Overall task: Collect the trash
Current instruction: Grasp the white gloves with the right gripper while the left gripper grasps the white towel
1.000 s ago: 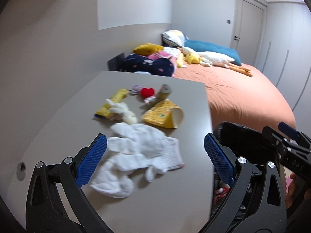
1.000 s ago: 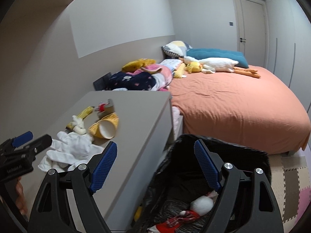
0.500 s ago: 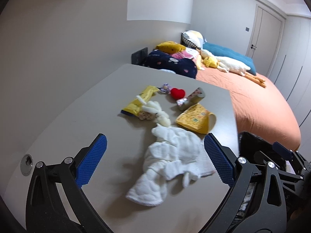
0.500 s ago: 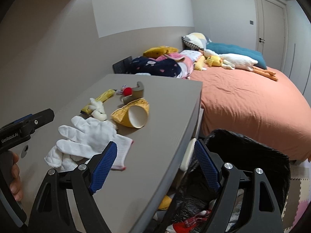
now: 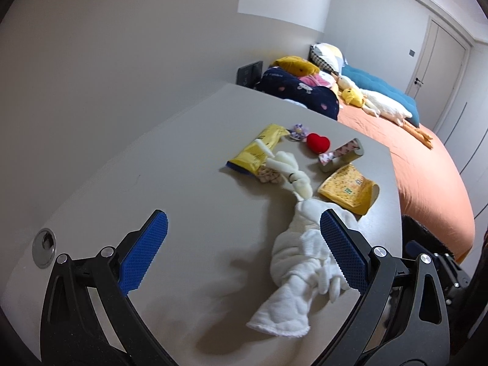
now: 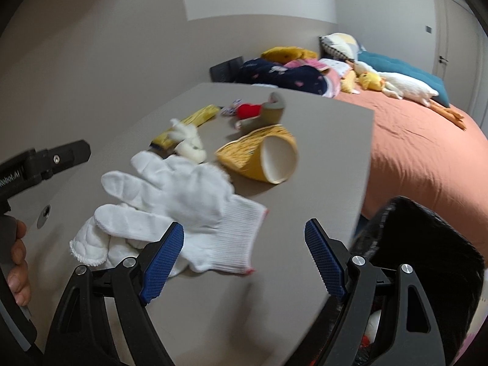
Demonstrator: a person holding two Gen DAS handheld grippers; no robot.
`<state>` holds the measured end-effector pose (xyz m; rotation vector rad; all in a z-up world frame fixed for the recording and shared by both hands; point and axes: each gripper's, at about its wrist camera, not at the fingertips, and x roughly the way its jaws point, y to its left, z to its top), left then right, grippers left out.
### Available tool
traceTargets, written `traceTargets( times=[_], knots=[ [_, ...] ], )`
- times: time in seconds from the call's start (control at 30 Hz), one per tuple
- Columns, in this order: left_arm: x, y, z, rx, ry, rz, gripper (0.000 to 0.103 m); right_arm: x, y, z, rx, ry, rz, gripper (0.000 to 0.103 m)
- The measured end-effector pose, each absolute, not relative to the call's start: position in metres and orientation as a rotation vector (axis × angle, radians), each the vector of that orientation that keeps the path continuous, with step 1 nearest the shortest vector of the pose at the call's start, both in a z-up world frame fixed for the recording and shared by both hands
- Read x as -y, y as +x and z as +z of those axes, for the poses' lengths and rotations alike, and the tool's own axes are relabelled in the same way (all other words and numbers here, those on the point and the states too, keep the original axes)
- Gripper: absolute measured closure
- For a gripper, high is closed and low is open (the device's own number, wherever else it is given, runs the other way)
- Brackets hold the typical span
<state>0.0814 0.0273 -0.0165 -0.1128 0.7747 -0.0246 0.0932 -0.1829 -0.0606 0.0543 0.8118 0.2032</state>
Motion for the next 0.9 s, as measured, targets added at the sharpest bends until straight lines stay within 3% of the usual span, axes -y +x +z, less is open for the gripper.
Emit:
traceTargets(
  times=[0.37, 0.43, 0.57, 0.6, 0.63, 0.7, 0.9],
  knots=[
    [-0.042, 0.090, -0.032, -0.827, -0.109, 0.027, 0.006, 0.161, 0.114, -0.085, -0.880, 0.021, 0.213, 0.025],
    [-0.046, 0.091, -0.035, -0.837, -0.130, 0.026, 0.006, 0.159, 0.117, -0.090, -0.900, 0.008, 0.212, 0.038],
    [-0.051, 0.092, -0.038, -0.853, -0.161, 0.015, 0.006, 0.156, 0.120, -0.095, -0.909, -0.019, 0.195, 0.050],
    [-0.051, 0.092, -0.039, -0.856, -0.165, 0.012, 0.006, 0.155, 0.120, -0.096, -0.904, -0.037, 0.191, 0.059],
    [-0.051, 0.092, -0.039, -0.859, -0.165, 0.010, 0.006, 0.155, 0.120, -0.096, -0.897, -0.044, 0.196, 0.077],
    [-0.048, 0.093, -0.041, -0.865, -0.161, 0.004, 0.006, 0.156, 0.120, -0.096, -0.901, -0.021, 0.228, 0.090],
    [-0.031, 0.095, -0.045, -0.884, -0.126, -0.027, 0.006, 0.169, 0.118, -0.088, -0.868, 0.031, 0.219, 0.092]
  ],
)
